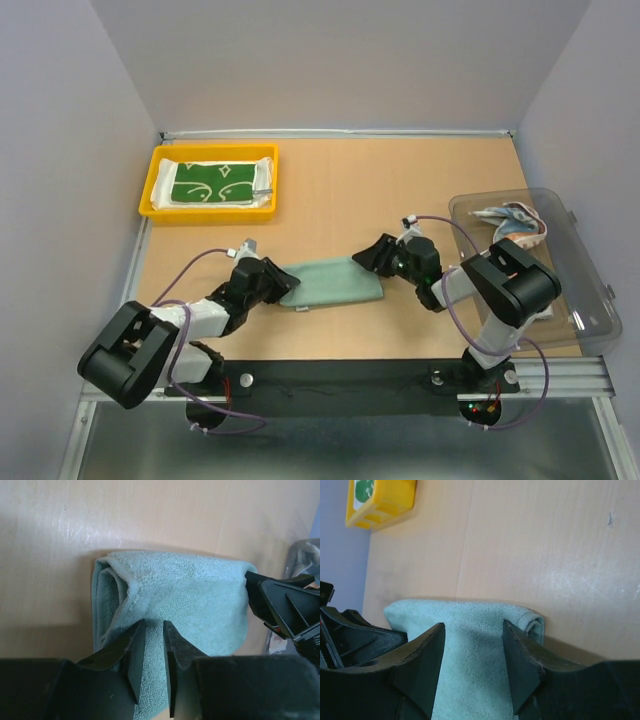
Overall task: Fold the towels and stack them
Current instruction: Smooth out wrinkles on the folded towel
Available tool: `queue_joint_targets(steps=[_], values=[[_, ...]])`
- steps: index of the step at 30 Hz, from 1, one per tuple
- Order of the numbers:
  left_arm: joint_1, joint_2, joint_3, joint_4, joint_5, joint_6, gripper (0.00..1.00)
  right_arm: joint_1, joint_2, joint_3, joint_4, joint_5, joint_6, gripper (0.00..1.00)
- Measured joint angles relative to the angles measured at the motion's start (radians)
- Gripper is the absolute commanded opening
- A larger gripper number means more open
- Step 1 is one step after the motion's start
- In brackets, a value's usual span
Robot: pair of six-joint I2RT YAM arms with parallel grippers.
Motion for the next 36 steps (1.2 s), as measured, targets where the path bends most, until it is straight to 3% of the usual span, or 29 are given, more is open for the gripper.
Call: queue_joint_targets(steps=[6,9,14,19,23,26,27,31,33,36], values=[[-0.006,0.088,-0.009,0.147,-0.008,-0.014,0.36,-0.101,0.048,-0.02,0.119,0.005,0.006,0.56],[-0.026,0.152,0.033,0.183,-0.004,-0.013,0.44,-0.175,0.039,-0.018,0.109,0.01,-0.021,0.57],[-0.082,0.152,0.094,0.171,-0.008,0.0,0.63,-0.227,-0.053,0.013,-0.059,0.003,-0.102,0.58],[-0.097,-0.067,0.126,0.006,-0.077,0.039,0.66,-0.197,-0.247,0.094,-0.288,-0.021,-0.216,0.57],[-0.09,-0.229,0.214,-0.174,-0.165,0.104,0.5,-0.111,-0.391,0.141,-0.414,-0.04,-0.283,0.54],[-0.089,-0.275,0.238,-0.231,-0.166,0.137,0.43,-0.047,-0.447,0.136,-0.442,-0.074,-0.286,0.45],[-0.093,-0.275,0.237,-0.246,-0.152,0.141,0.41,-0.034,-0.459,0.123,-0.443,-0.081,-0.283,0.37],[-0.139,-0.206,0.217,-0.248,-0.09,0.14,0.37,-0.027,-0.481,0.023,-0.464,-0.092,-0.256,0.33],[-0.181,-0.13,0.194,-0.234,-0.054,0.134,0.29,-0.027,-0.472,-0.017,-0.492,-0.105,-0.244,0.31],[-0.219,-0.025,0.159,-0.214,-0.014,0.115,0.22,-0.028,-0.434,-0.047,-0.531,-0.114,-0.23,0.21]])
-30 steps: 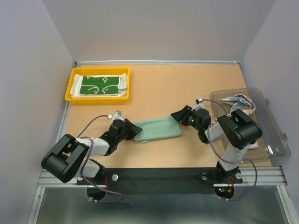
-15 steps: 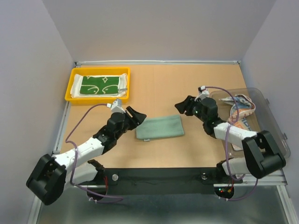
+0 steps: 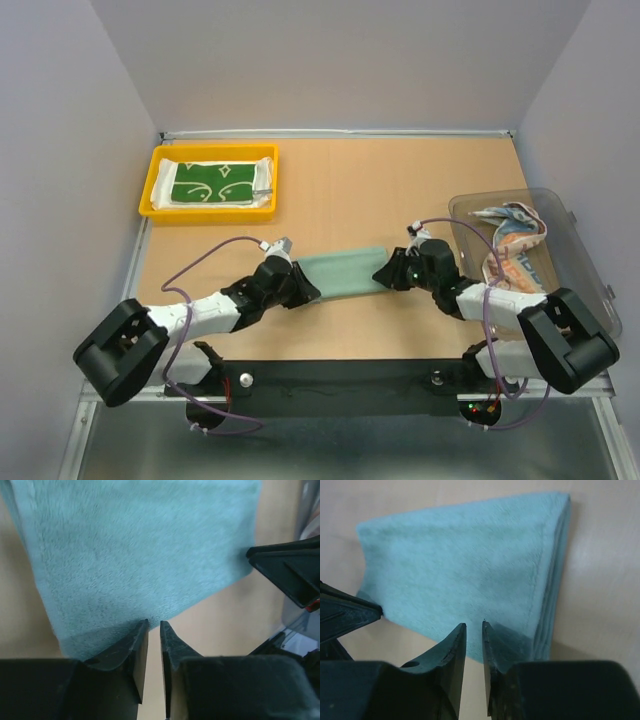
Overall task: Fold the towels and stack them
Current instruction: Smooth out wrinkles on the folded towel, then neatly place the folded towel into the bin
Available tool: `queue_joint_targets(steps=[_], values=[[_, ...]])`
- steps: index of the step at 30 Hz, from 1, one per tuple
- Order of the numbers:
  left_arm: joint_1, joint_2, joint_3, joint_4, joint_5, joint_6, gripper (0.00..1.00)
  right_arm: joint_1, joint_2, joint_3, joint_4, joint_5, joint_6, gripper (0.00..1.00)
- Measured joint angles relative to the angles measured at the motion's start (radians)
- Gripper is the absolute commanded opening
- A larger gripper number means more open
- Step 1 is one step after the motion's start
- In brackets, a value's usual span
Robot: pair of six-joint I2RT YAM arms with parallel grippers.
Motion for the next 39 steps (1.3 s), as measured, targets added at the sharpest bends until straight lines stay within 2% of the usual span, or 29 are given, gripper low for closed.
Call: queue_joint_targets(steps=[4,9,11,12,14,17,21,22,23,25,26,27,28,35,39], values=[[-0.005,0.059,-0.044,0.031,0.011,-0.038,0.18,-0.006,0.047,-0.024,-0.053,0.019,0.05,0.18],[-0.004,0.075,-0.089,0.101,0.013,-0.111,0.17,-0.042,0.014,-0.023,-0.129,0.108,0.12,0.19],[-0.004,0.071,-0.101,0.116,0.013,-0.13,0.25,-0.068,-0.006,-0.023,-0.157,0.13,0.131,0.2],[-0.004,0.066,-0.101,0.115,0.013,-0.134,0.35,-0.079,-0.021,-0.022,-0.174,0.142,0.129,0.22],[-0.004,0.039,-0.1,0.088,0.007,-0.135,0.44,-0.087,-0.037,-0.013,-0.208,0.148,0.11,0.24],[-0.004,-0.034,-0.068,-0.014,-0.016,-0.107,0.52,-0.091,-0.042,0.051,-0.303,0.136,0.026,0.31],[0.014,-0.126,0.042,-0.153,-0.061,-0.057,0.66,-0.075,-0.037,0.216,-0.447,0.119,-0.119,0.51],[0.029,-0.148,0.078,-0.18,-0.069,-0.039,0.67,-0.068,-0.037,0.241,-0.468,0.123,-0.135,0.55],[0.056,-0.171,0.12,-0.207,-0.07,-0.006,0.72,-0.042,-0.034,0.29,-0.501,0.13,-0.166,0.61],[0.127,-0.2,0.151,-0.227,-0.069,0.029,0.74,0.036,-0.015,0.374,-0.548,0.157,-0.227,0.66],[0.173,-0.21,0.171,-0.246,-0.073,0.049,0.74,0.066,-0.003,0.405,-0.566,0.167,-0.253,0.66],[0.224,-0.219,0.185,-0.264,-0.069,0.08,0.8,0.132,0.027,0.455,-0.586,0.192,-0.281,0.67],[0.273,-0.224,0.196,-0.282,-0.068,0.109,0.82,0.167,0.048,0.482,-0.595,0.206,-0.301,0.67],[0.481,-0.225,0.21,-0.402,-0.001,0.278,0.84,0.487,0.333,0.722,-0.684,0.374,-0.463,0.68],[0.546,-0.21,0.201,-0.4,0.062,0.334,0.85,0.598,0.47,0.817,-0.728,0.437,-0.544,0.68]])
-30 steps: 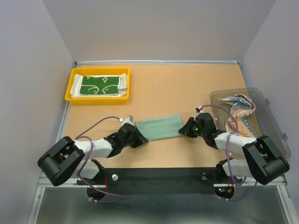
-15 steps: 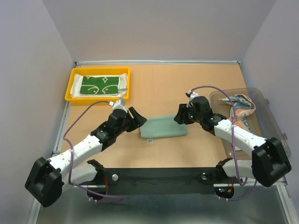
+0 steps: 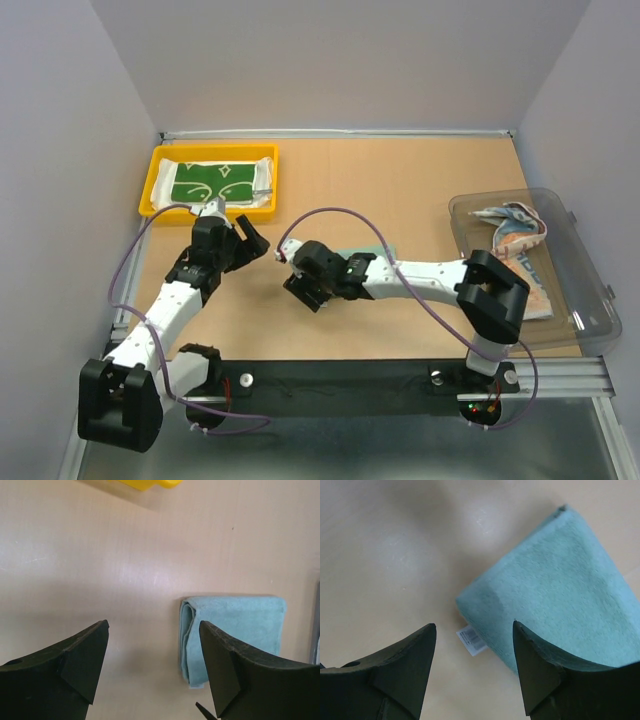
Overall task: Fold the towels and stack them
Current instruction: Neatly place the folded towel into the bin
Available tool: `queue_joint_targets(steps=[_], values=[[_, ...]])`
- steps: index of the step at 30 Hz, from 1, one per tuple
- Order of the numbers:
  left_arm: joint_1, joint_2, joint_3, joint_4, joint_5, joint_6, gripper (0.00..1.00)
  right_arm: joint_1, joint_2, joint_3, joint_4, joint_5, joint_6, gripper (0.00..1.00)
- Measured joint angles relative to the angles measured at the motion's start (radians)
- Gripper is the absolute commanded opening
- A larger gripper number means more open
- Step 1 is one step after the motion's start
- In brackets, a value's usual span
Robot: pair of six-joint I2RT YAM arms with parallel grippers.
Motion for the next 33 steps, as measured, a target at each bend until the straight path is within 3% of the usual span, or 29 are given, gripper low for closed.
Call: queue_joint_targets(steps=[9,14,21,24,29,33], values=[[0.04,0.022,-0.024,0.0,0.063,0.024,0.85,0.058,0.159,0.093,-0.025,0.092,-0.097,0.66],[0.048,0.016,-0.029,0.01,0.065,0.023,0.84,0.058,0.194,0.116,-0.014,0.113,-0.117,0.58],[0.048,0.016,-0.034,0.014,0.068,0.023,0.86,0.06,0.195,0.094,0.009,0.161,-0.117,0.22],[0.048,0.016,-0.034,0.014,0.068,0.024,0.88,0.058,0.195,0.087,0.017,0.179,-0.113,0.01],[0.048,0.016,-0.045,0.029,0.076,0.011,0.97,0.051,0.173,0.046,0.063,0.168,-0.098,0.01],[0.048,0.021,-0.09,0.072,0.117,-0.022,0.98,0.038,0.139,0.003,0.091,0.148,-0.087,0.01]])
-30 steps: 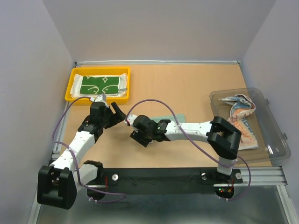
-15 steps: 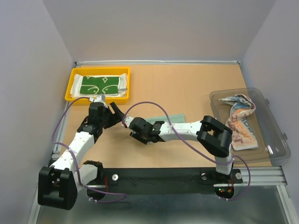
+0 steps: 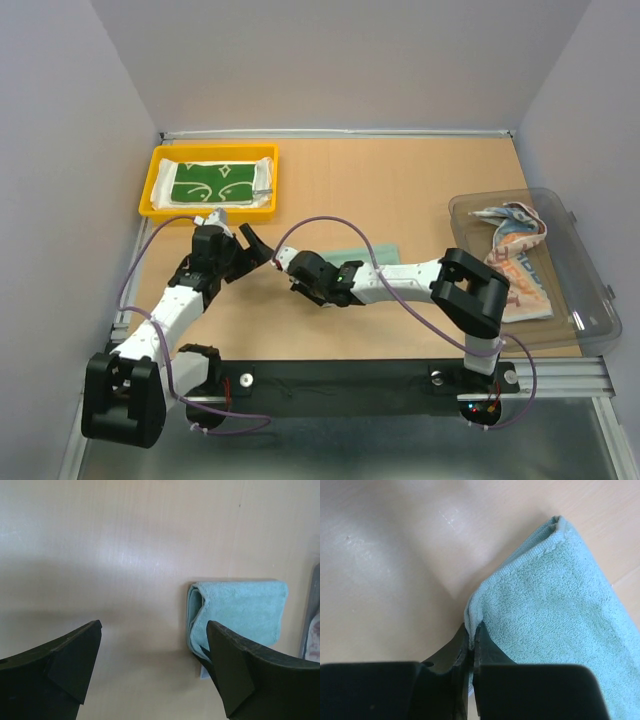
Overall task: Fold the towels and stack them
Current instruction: Neatly place the folded towel into the bin
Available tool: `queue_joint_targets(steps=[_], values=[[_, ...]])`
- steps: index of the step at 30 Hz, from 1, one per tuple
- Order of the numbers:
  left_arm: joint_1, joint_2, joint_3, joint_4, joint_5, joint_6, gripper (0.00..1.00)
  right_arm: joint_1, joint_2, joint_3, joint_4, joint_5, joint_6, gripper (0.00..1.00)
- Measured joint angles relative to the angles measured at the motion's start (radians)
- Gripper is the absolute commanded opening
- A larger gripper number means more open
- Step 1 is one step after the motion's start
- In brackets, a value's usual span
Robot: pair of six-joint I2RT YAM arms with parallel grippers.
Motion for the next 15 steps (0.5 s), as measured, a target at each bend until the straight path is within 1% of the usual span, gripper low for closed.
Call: queue_joint_targets(steps=[7,11,15], values=[[-0.011,0.093,-0.062,0.12,0.115,-0.095,0.98,-0.022,-0.076,-0.08,0.078,-0.033,0.034,0.01],[-0.061,0.159,-0.095,0.23,0.165,-0.18,0.98,-0.028,-0.121,-0.134,0.148,-0.037,0.068,0.01],[-0.129,0.237,-0.1,0.327,0.177,-0.259,0.98,-0.029,-0.134,-0.153,0.198,-0.039,0.089,0.01]])
